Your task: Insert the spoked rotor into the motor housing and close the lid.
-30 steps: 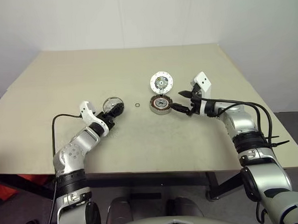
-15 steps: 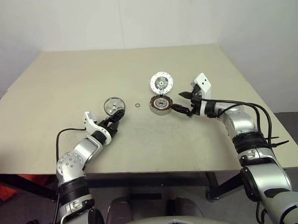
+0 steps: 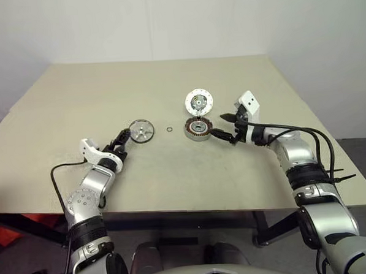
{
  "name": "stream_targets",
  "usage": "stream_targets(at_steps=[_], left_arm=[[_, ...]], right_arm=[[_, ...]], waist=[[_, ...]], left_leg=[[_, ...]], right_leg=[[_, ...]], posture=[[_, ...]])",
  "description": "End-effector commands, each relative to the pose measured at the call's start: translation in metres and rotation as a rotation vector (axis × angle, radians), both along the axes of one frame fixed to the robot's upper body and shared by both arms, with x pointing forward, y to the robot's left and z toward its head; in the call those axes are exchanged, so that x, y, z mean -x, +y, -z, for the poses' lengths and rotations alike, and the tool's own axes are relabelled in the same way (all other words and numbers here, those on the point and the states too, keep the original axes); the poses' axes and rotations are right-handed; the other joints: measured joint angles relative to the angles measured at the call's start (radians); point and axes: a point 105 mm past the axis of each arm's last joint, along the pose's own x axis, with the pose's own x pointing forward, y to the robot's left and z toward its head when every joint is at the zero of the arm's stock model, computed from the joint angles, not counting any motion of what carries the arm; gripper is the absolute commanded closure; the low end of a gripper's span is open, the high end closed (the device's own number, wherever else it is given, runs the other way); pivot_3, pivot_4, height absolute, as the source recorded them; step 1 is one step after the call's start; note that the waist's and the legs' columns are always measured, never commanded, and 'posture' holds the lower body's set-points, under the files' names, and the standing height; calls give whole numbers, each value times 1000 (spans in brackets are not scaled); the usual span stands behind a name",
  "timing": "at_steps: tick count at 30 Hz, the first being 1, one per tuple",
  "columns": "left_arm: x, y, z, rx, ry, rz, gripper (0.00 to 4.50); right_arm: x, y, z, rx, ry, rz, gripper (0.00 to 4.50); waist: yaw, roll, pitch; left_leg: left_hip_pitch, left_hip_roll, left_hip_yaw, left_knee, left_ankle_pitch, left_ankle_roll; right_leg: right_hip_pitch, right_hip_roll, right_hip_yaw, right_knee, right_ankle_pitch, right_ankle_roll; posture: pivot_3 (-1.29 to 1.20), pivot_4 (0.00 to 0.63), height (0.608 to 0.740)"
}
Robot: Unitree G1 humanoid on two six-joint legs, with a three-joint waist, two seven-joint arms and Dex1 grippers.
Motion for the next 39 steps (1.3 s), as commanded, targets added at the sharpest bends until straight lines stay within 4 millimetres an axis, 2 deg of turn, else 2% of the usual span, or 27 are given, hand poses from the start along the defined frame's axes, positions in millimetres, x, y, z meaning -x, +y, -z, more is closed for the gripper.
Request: stream_targets(at_steps=[1, 2, 6, 15, 21, 30, 33, 36, 38, 39], left_arm=[[-7, 0, -17, -4, -57, -13, 78], [-8, -1, -18, -6, -58, -9, 78], [-11, -6, -19, -13, -57, 8, 78], [-27, -13, -12, -58, 4, 26, 78], [-33, -19, -11, -62, 10, 53, 78], [-29, -43, -18, -52, -34, 184, 78], [-28, -45, -19, -49, -40, 201, 78], [-26, -44, -19, -53, -47, 199, 628], [-25, -43, -20, -55, -51, 202, 1216], [-24, -43, -20, -54, -52, 202, 1216]], right_arm=[[0, 3, -22, -22, -64, -12, 87], [0, 3, -22, -22, -64, -12, 87], [2, 4, -25, -21, -63, -11, 87], [-1, 0, -30, -22, -76, 18, 87], [-1, -4, -23, -22, -72, 25, 87], [-1, 0, -26, -23, -83, 19, 87], [-1, 2, -27, -24, -85, 18, 87], [-2, 4, -31, -25, -89, 18, 87], [-2, 4, -32, -25, -90, 20, 87], [-3, 4, -32, -26, -90, 22, 87]], waist=[[1, 0, 0], [1, 0, 0], [0, 0, 0], [0, 0, 0], [0, 0, 0], [0, 0, 0], [0, 0, 0], [0, 0, 0], [0, 0, 0], [0, 0, 0]], left_leg=[[0, 0, 0, 0, 0, 0], [0, 0, 0, 0, 0, 0], [0, 0, 0, -1, -1, 1], [1, 0, 0, -1, 0, -1], [1, 0, 0, -1, 0, 0], [0, 0, 0, -1, 0, 0], [0, 0, 0, -1, 0, 0], [0, 0, 0, -1, 0, 0], [0, 0, 0, -1, 0, 0], [0, 0, 0, -1, 0, 0]], right_leg=[[0, 0, 0, 0, 0, 0], [0, 0, 0, 0, 2, -4], [0, 0, 0, 0, 3, -5], [0, 0, 0, 0, -1, 1], [0, 0, 0, 0, 0, 0], [0, 0, 0, 0, 0, -1], [0, 0, 0, 0, 2, -4], [0, 0, 0, 0, 2, -4], [0, 0, 0, 0, 2, -3], [0, 0, 0, 0, 1, -2]], posture=[[0, 0, 740], [0, 0, 740], [0, 0, 740], [0, 0, 740], [0, 0, 740], [0, 0, 740], [0, 0, 740], [0, 0, 740], [0, 0, 740], [0, 0, 740]])
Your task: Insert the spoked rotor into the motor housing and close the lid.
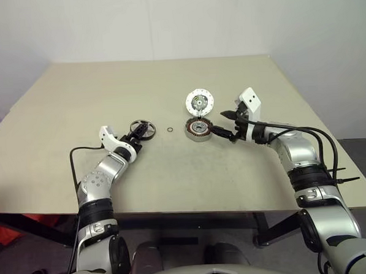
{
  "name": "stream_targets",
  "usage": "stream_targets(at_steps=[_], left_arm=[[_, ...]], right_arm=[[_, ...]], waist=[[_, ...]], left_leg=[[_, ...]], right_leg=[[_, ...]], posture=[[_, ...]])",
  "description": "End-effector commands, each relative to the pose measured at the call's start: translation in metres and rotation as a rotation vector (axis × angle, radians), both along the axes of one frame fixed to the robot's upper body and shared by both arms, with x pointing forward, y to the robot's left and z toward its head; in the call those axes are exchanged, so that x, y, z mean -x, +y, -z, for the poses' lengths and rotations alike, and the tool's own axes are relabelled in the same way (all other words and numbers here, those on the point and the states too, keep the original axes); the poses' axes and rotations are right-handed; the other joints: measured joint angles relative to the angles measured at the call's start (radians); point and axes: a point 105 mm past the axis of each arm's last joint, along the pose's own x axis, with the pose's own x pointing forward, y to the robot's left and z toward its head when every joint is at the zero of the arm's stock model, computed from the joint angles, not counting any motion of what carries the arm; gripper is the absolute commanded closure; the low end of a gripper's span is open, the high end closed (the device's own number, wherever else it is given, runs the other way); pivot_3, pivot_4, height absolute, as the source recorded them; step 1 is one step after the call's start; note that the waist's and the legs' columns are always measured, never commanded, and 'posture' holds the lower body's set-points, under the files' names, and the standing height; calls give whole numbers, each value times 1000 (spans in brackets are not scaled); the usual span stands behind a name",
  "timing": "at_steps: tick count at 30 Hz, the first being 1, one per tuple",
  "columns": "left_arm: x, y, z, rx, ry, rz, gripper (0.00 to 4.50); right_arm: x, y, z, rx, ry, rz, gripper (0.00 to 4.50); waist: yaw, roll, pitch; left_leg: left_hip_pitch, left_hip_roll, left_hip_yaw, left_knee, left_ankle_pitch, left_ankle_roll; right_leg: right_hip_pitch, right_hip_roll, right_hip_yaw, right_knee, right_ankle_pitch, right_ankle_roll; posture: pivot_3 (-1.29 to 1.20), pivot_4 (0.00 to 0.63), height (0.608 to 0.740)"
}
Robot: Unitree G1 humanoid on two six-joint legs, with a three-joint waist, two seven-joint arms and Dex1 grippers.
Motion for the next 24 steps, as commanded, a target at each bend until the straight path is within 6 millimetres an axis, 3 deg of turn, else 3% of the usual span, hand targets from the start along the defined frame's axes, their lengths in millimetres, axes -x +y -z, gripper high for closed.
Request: stream_targets(at_steps=[1, 14, 24], left_arm=[[-1, 0, -17, -1, -69, 11, 1216], [-8, 4, -12, 143, -43, -62, 1216], [-9, -1, -6, 155, -25, -50, 1216]], right_arm=[[-4, 2, -22, -26, -66, -6, 87], [-5, -4, -17, -26, -65, 2, 87], [-7, -9, -12, -24, -67, 10, 87]], waist=[[0, 0, 0], [0, 0, 0], [0, 0, 0]], left_leg=[[0, 0, 0, 0, 0, 0], [0, 0, 0, 0, 0, 0], [0, 0, 0, 0, 0, 0]], right_leg=[[0, 0, 0, 0, -1, 1], [0, 0, 0, 0, -2, 3], [0, 0, 0, 0, -2, 3]], posture=[[0, 0, 740], [0, 0, 740], [0, 0, 740]])
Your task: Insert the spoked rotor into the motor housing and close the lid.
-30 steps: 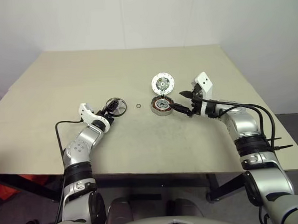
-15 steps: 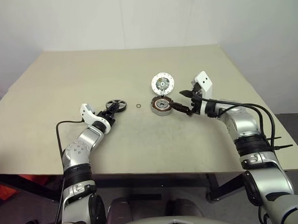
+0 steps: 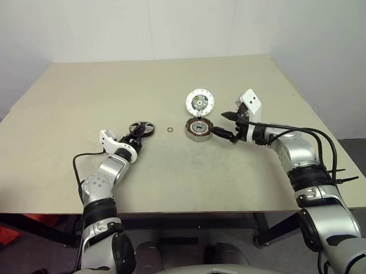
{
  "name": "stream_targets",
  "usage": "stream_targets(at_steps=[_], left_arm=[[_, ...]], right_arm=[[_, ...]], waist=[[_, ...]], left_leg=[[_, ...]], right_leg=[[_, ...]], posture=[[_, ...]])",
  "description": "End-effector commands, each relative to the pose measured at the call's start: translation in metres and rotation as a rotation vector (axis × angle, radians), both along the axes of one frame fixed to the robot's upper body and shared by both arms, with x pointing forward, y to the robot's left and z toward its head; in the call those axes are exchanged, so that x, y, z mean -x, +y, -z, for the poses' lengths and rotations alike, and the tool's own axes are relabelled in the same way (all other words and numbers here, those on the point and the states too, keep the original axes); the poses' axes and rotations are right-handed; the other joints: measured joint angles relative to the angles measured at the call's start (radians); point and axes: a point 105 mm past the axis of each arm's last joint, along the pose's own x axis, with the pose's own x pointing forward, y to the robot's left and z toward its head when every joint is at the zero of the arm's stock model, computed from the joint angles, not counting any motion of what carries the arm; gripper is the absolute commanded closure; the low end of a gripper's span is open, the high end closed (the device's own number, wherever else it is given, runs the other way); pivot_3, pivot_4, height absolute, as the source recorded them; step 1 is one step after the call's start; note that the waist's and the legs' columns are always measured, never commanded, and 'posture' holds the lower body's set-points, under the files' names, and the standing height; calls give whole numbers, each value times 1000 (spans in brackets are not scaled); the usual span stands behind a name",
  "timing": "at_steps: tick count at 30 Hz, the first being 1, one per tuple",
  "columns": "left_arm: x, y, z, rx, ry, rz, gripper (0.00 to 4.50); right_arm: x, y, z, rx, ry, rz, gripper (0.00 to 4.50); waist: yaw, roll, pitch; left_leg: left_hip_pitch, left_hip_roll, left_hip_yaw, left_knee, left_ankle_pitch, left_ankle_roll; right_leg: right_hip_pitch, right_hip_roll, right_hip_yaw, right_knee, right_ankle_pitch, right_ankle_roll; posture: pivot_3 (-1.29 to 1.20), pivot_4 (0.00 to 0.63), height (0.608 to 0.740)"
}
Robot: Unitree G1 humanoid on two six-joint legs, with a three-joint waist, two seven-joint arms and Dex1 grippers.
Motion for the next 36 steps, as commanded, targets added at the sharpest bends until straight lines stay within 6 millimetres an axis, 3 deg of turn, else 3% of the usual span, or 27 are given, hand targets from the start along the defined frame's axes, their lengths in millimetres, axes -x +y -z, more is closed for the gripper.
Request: stream_targets(at_steps=[1, 7, 17, 21, 28, 36], left_arm=[[-5, -2, -14, 23, -52, 1, 1576], [-5, -3, -14, 34, -52, 3, 3383], [-3, -5, -13, 45, -53, 5, 3383], [-3, -3, -13, 58, -54, -11, 4133], [-2, -3, -13, 64, -46, -12, 4137], [5, 2, -41, 145, -191, -2, 4137]], right_arm=[[-5, -4, -20, -21, -73, 5, 87], [-6, -3, -20, -21, -75, 5, 87], [-5, -3, -21, -21, -75, 2, 87], [-4, -2, -21, -23, -75, -1, 87], [-3, 7, -27, -69, -69, -11, 87], [22, 62, -35, -197, 20, -170, 87]], waist=[[0, 0, 0], [0, 0, 0], [0, 0, 0], [0, 0, 0], [0, 0, 0], [-1, 0, 0]], left_leg=[[0, 0, 0, 0, 0, 0], [0, 0, 0, 0, 0, 0], [0, 0, 0, 0, 0, 0], [0, 0, 0, 0, 0, 0], [0, 0, 0, 0, 0, 0], [0, 0, 0, -2, 0, 0]], right_leg=[[0, 0, 0, 0, 0, 0], [0, 0, 0, 0, 0, 0], [0, 0, 0, 0, 0, 0], [0, 0, 0, 0, 0, 0], [0, 0, 0, 0, 0, 0], [0, 0, 0, -1, 0, 0]], posture=[[0, 0, 740], [0, 0, 740], [0, 0, 740], [0, 0, 740], [0, 0, 740], [0, 0, 740]])
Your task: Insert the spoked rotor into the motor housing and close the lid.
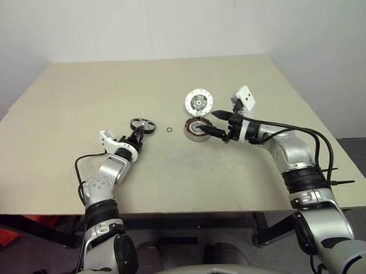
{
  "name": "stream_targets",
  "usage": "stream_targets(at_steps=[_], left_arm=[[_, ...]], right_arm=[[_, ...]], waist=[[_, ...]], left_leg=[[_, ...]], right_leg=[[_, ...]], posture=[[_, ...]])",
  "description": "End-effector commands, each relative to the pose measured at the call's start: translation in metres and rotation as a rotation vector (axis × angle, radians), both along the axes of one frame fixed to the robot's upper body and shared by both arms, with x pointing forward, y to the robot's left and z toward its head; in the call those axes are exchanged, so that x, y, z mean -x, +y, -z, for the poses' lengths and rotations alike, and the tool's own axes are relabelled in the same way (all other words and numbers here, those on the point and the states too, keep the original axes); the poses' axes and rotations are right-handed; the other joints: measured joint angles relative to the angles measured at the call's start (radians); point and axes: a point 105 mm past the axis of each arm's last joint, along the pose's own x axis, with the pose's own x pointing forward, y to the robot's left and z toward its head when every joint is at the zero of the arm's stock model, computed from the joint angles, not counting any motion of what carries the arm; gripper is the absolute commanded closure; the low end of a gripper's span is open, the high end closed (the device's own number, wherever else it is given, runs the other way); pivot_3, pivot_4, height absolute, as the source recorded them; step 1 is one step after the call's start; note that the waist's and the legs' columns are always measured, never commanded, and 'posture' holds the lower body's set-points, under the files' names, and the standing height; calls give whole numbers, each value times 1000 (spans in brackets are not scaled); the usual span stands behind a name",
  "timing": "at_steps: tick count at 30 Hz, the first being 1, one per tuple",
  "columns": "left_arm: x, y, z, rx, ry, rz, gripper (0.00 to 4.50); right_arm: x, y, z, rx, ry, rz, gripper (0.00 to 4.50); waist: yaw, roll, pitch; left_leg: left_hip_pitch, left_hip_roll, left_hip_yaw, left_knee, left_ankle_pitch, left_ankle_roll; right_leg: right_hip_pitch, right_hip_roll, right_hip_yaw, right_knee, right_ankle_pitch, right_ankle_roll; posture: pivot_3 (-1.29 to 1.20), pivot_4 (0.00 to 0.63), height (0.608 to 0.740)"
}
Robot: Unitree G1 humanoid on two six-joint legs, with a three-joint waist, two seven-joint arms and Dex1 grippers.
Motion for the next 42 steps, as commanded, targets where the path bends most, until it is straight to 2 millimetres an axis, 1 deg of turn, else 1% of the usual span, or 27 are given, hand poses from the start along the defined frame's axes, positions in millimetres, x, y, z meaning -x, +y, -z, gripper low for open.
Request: stream_targets(at_steps=[1, 7, 11, 14, 17, 21, 23, 28, 36, 39, 42], left_arm=[[3, 5, -30, 40, -135, -1, 4137], [7, 12, -42, 61, -195, -14, 4137], [9, 18, -42, 53, -196, -30, 4137], [10, 19, -41, 49, -195, -32, 4137], [10, 21, -43, 46, -200, -35, 4137], [11, 23, -45, 40, -204, -40, 4137], [12, 25, -44, 38, -203, -45, 4137], [13, 28, -45, 37, -208, -57, 4137], [15, 33, -46, 40, -216, -70, 4137], [15, 32, -46, 37, -216, -64, 4137], [15, 28, -45, 34, -212, -53, 4137]], right_arm=[[8, 25, -14, -51, -5, -62, 87], [10, 45, -10, -52, 6, -91, 87], [-2, 61, 0, -35, 0, -74, 87], [-10, 70, 4, -23, -7, -66, 87], [-18, 76, 10, -4, -2, -56, 87], [-23, 84, 17, 28, -2, -59, 87], [-24, 87, 19, 41, -9, -54, 87], [-23, 101, 20, 39, -14, -85, 87], [-27, 118, 21, 52, -11, -87, 87], [-28, 119, 18, 44, -19, -91, 87], [-32, 115, 13, 40, -33, -75, 87]], waist=[[0, 0, 0], [1, 0, 0], [-3, 0, 0], [-3, 0, 0], [-3, 0, 0], [-2, 0, 0], [-4, -1, 0], [-5, -1, 0], [-8, -1, 0], [-8, -1, 1], [-9, -1, 1]], left_leg=[[0, 0, 0, 0, 0, 0], [0, 0, 0, -1, 0, 0], [1, 0, 0, -2, 0, -1], [1, 0, 0, -5, 2, -3], [1, 0, 0, -7, 2, -4], [1, 0, 0, -10, 2, -5], [1, 0, 0, -11, 3, -6], [1, 0, 0, -12, 3, -6], [2, 0, 0, -12, 4, -6], [2, 0, 0, -12, 4, -6], [2, 0, 0, -12, 3, -6]], right_leg=[[0, 0, 0, 0, 0, 0], [0, -1, 0, -1, 0, 1], [0, 0, 0, -1, -1, 1], [-1, 0, 0, -1, -1, 1], [-2, 0, 0, -1, -1, 1], [-2, 0, 0, -1, 2, -5], [-2, 0, 0, -2, 2, -5], [-3, 1, 0, -1, 2, -6], [-3, 0, 0, 0, 2, -7], [-3, 0, 0, 0, 2, -7], [-3, 0, 0, 0, 2, -7]], posture=[[0, 0, 740], [0, 0, 740], [0, 0, 740], [0, 0, 740], [0, 0, 740], [0, 0, 740], [0, 0, 740], [0, 0, 740], [0, 0, 740], [0, 0, 740], [0, 0, 740]])
